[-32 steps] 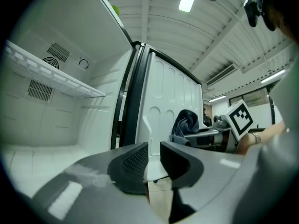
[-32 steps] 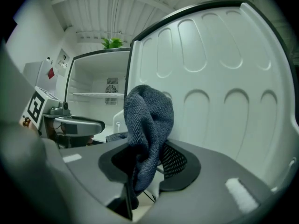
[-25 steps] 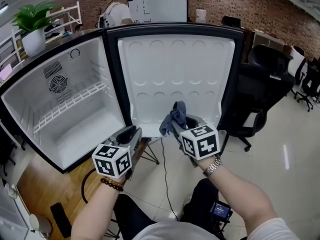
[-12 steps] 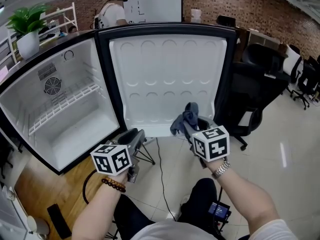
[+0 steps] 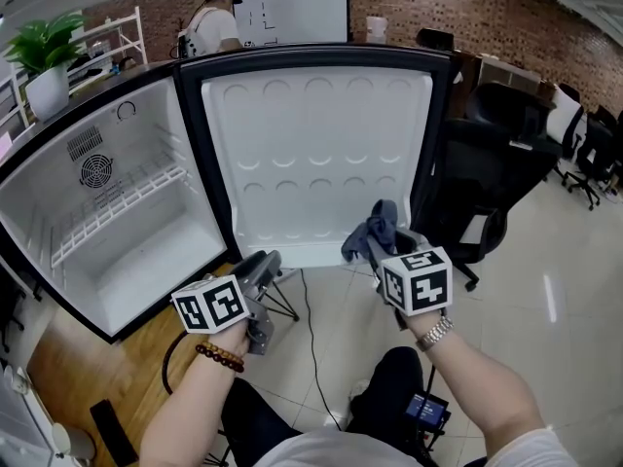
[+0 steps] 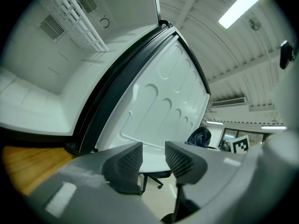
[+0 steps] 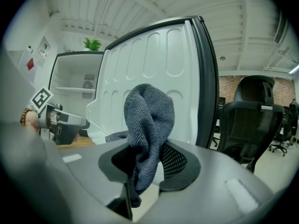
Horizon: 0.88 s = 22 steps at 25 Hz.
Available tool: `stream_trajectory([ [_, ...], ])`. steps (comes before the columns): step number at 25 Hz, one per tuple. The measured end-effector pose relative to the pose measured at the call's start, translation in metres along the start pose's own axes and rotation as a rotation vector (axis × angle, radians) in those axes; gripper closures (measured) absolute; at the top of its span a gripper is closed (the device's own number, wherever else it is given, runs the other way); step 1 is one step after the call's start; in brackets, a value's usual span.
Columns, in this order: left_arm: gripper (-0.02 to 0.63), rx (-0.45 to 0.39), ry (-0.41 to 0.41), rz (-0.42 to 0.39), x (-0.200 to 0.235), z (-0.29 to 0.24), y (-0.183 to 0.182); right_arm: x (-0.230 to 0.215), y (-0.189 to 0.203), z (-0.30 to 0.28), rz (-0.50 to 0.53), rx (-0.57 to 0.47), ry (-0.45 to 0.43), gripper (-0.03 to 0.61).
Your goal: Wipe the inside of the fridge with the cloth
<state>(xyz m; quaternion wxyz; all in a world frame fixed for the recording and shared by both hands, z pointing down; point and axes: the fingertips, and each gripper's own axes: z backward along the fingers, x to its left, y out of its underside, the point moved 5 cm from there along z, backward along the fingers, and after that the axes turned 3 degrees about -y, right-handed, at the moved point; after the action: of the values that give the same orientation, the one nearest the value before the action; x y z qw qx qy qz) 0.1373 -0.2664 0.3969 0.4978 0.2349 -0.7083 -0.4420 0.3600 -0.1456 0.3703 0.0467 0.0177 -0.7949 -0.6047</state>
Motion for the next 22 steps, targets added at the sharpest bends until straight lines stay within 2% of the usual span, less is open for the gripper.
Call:
stream_trajectory([
  [5,0.446,-0.001,0.003,0.051,0.0,-0.005,-0.001,-0.006,0.002,0.005,-0.018,0.006,0.027,0.453],
  [15,0.446,-0.033,0.036,0.216,0.008,-0.015,0.0,-0.015,0.007,0.012,-0.039,0.003,0.034,0.453],
  [22,0.446,-0.042,0.007,0.288,0.023,-0.009,0.008,-0.017,0.007,0.014,-0.037,-0.003,0.029,0.453],
])
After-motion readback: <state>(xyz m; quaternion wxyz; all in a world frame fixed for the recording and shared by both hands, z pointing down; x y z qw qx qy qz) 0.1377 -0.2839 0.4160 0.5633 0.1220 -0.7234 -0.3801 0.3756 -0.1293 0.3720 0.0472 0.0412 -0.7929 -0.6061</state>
